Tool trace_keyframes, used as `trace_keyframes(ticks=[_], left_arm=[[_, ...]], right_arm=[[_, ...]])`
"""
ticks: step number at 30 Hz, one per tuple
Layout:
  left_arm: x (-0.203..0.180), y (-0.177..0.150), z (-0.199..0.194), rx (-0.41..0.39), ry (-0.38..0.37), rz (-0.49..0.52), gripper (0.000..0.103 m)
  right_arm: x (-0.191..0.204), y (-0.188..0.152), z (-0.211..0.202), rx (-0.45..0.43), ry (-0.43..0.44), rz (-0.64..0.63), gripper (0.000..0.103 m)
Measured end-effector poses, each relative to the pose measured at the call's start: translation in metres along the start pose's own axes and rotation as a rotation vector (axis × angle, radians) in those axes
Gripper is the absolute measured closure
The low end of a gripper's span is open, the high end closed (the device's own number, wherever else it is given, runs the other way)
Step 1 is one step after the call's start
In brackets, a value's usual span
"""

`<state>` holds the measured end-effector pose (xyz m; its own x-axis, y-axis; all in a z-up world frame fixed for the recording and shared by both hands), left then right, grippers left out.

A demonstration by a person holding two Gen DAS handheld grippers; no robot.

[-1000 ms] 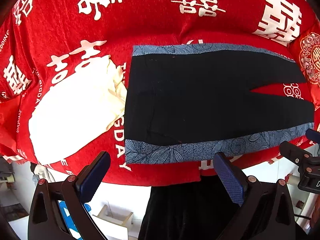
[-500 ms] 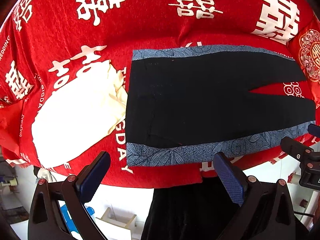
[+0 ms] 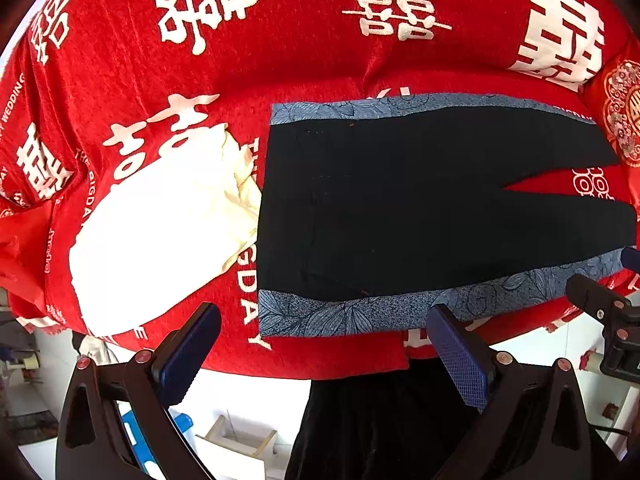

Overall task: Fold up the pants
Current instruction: 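Position both grippers above the black trousers' waistband edge, then grasp the grey waistband with both grippers and lift it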

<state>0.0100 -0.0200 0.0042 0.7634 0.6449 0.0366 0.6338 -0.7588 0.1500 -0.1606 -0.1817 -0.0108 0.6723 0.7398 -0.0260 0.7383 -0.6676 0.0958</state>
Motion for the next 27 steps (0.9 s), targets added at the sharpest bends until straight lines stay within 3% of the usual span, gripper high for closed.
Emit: trace_keyframes(ticks=[20,27], left_arm=[[-0.038,-0.006,-0.005,0.028,-0.013,-0.253,0.0],[-0.039,-0.016,0.013,0.051,-0.02,-0.232,0.0]], right_arm=[[-0.053,0.004,0.008,-0.01,0.053,-0.122,0.0],[-0.058,0.0,0.024,0.012,0.038,-0.109,0.0]])
Point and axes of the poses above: each gripper's, at about its wrist camera, not at the fingertips, and z roughly the way its jaws point, x to its left, y to its top, the point moved 3 cm from there along z, roughly the way its jaws point, and after that the axes turned 6 degrees about -y, right-handed, at the moved point
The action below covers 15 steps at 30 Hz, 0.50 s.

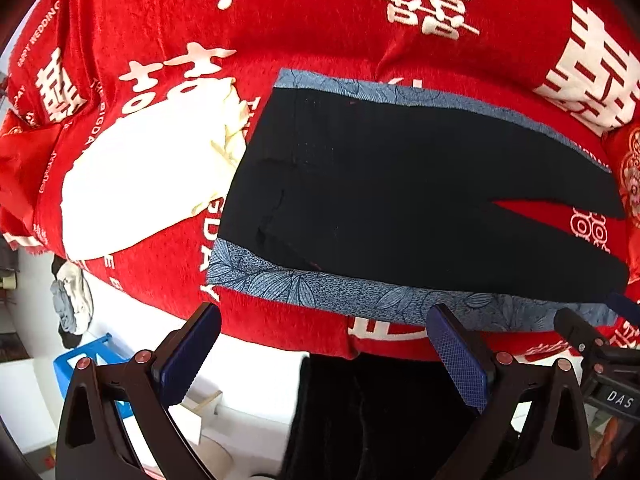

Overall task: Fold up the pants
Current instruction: 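Grasp the grey waistband with both grippers and lift it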

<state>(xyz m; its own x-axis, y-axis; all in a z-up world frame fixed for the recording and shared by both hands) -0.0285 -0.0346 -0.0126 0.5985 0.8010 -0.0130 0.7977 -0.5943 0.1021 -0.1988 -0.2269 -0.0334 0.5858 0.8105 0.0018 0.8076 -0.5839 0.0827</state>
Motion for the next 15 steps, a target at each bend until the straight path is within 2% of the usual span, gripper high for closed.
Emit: trace_keyframes(ticks=[9,15], left_arm=[[0.026,-0.003,0.05,0.03,-0.059,0.022,0.0],[0.041,-0.007,0.071,0.031,-0.072,0.03,0.0]], right_arm=[[0.023,-0.005,0.036,-0.006,-0.108,-0.016,0.0],[0.036,-0.009,0.053,-0.019,-0.141,-0.033,0.0]])
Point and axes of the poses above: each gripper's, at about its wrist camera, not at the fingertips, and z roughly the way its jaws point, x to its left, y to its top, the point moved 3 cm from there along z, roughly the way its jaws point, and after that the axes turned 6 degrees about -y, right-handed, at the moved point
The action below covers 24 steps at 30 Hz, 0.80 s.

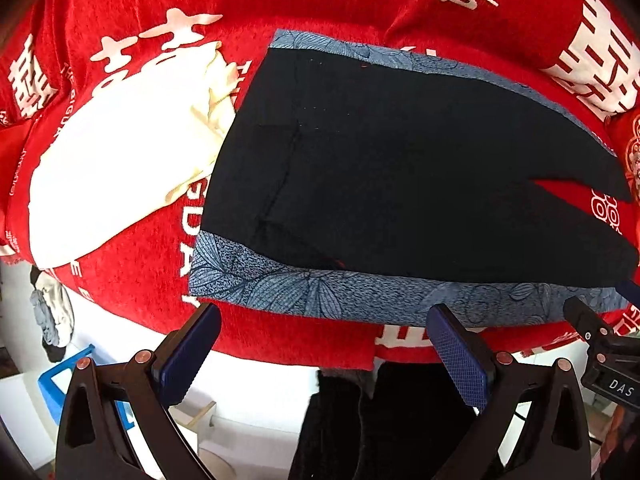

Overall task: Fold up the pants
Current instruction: 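Grasp the grey waistband with both grippers and lift it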

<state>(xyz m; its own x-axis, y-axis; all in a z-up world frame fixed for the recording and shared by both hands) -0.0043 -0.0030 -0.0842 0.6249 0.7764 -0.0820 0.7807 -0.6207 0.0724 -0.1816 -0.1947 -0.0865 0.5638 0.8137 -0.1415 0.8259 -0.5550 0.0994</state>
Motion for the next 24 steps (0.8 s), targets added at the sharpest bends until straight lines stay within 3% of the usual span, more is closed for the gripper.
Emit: trace_keyframes(ticks=[7,10,13,14,15,17,19,24], left_arm=[[0.012,0.004,0.015,-0.024,-0.025,0.005,0.0],[0.021,0.006,0.02,-0.07,-0.058,-0.015,0.0],[0.038,0.003,0.031,-0.106,-0.086,-0.064,0.0],[0.044,0.001,0.035,-0.106,-0.107,-0.082,0.0],[0.049,-0.001,0.04,-0.102,-0.128,-0.099,0.0],[0.062,-0.009,0.052,-0.091,-0.197,-0.149,0.0],[0.072,-0.017,0.061,-0.083,-0.23,-0.18,0.0],[0.09,-0.03,0.081,-0.069,-0.3,-0.262,0.0]], right_arm=[[0.007,-0.005,0.017,0.007,0.024,0.036,0.0],[-0.004,-0.008,0.021,-0.01,0.195,0.144,0.0],[-0.022,-0.02,0.031,-0.029,0.518,0.325,0.001],[-0.025,-0.026,0.037,-0.028,0.593,0.365,0.012],[-0.028,-0.033,0.043,-0.023,0.657,0.401,0.037],[-0.03,-0.05,0.063,0.022,0.762,0.469,0.055],[-0.03,-0.065,0.081,0.055,0.837,0.511,0.055],[-0.027,-0.097,0.118,0.088,0.915,0.594,0.055]])
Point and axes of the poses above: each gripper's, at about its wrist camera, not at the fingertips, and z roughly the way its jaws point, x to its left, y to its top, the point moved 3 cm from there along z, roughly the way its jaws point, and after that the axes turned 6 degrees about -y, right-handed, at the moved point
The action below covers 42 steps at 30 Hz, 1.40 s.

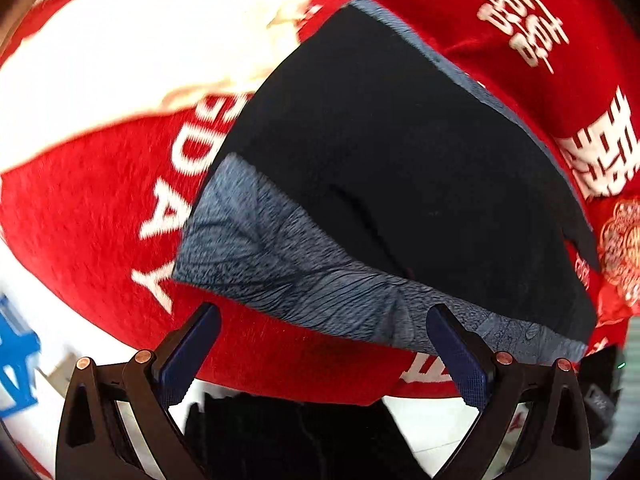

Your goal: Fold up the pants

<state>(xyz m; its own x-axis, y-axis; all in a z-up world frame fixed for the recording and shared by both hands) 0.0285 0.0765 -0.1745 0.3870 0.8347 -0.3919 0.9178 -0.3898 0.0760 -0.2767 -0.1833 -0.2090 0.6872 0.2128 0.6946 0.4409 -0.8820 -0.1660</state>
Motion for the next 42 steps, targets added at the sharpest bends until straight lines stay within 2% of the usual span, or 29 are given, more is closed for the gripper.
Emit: trace_keyframes(ticks=[6,8,12,15,16,17,18,19,20,21,23,27,30,34,38,42], left_arm=[[0.001,-0.004,0.022,0.037,-0.053,-0.037,0.0],[-0.002,-0.002,0.029,0.043,-0.069,-0.048,0.0],[-0.009,0.001,0.029,0.014,-0.078,-0.058,0.0],[-0.013,0.004,0.028,-0.001,-0.09,-0.061,0.002],[-0.014,0.005,0.027,-0.009,-0.082,-0.064,0.007],[-0.015,0.006,0.026,-0.014,-0.072,-0.067,0.02],[-0.017,0.008,0.025,-0.017,-0.056,-0.067,0.038],[-0.019,0.01,0.024,-0.015,-0.052,-0.063,0.05],[-0.018,0.012,0.023,-0.006,-0.066,-0.062,0.075],[-0.019,0.014,0.022,0.015,-0.109,-0.075,0.079],[-0.023,0.022,0.014,-0.003,-0.096,-0.073,0.079],[-0.06,0.039,-0.021,-0.057,-0.059,0.03,0.079],[-0.087,0.065,-0.038,-0.099,-0.048,0.069,0.079],[-0.123,0.119,-0.043,-0.161,-0.031,0.092,0.079],[-0.145,0.183,-0.016,-0.202,0.014,0.114,0.079],[-0.143,0.239,0.029,-0.214,0.112,0.126,0.079]], right_arm=[[-0.032,0.013,0.005,-0.037,0.047,0.074,0.054],[-0.035,0.017,0.007,-0.041,0.094,0.079,0.054],[-0.028,0.022,0.004,-0.053,0.142,0.045,0.05],[-0.032,0.026,0.008,-0.064,0.194,0.069,0.05],[-0.035,0.027,0.011,-0.06,0.217,0.093,0.05],[-0.039,0.027,0.014,-0.057,0.257,0.132,0.05],[-0.041,0.027,0.015,-0.052,0.274,0.156,0.053],[-0.043,0.027,0.016,-0.046,0.288,0.201,0.059],[-0.044,0.026,0.017,-0.046,0.294,0.231,0.083],[-0.045,0.024,0.014,-0.054,0.295,0.254,0.097],[-0.037,0.024,0.007,-0.06,0.266,0.258,0.097],[0.01,0.04,-0.018,-0.084,0.206,0.128,0.097],[0.051,0.072,-0.043,-0.101,0.178,0.023,0.097],[0.093,0.129,-0.049,-0.07,0.103,-0.108,0.097],[0.126,0.21,-0.031,-0.013,0.014,-0.188,0.095],[0.138,0.283,0.008,0.034,-0.058,-0.251,0.095]])
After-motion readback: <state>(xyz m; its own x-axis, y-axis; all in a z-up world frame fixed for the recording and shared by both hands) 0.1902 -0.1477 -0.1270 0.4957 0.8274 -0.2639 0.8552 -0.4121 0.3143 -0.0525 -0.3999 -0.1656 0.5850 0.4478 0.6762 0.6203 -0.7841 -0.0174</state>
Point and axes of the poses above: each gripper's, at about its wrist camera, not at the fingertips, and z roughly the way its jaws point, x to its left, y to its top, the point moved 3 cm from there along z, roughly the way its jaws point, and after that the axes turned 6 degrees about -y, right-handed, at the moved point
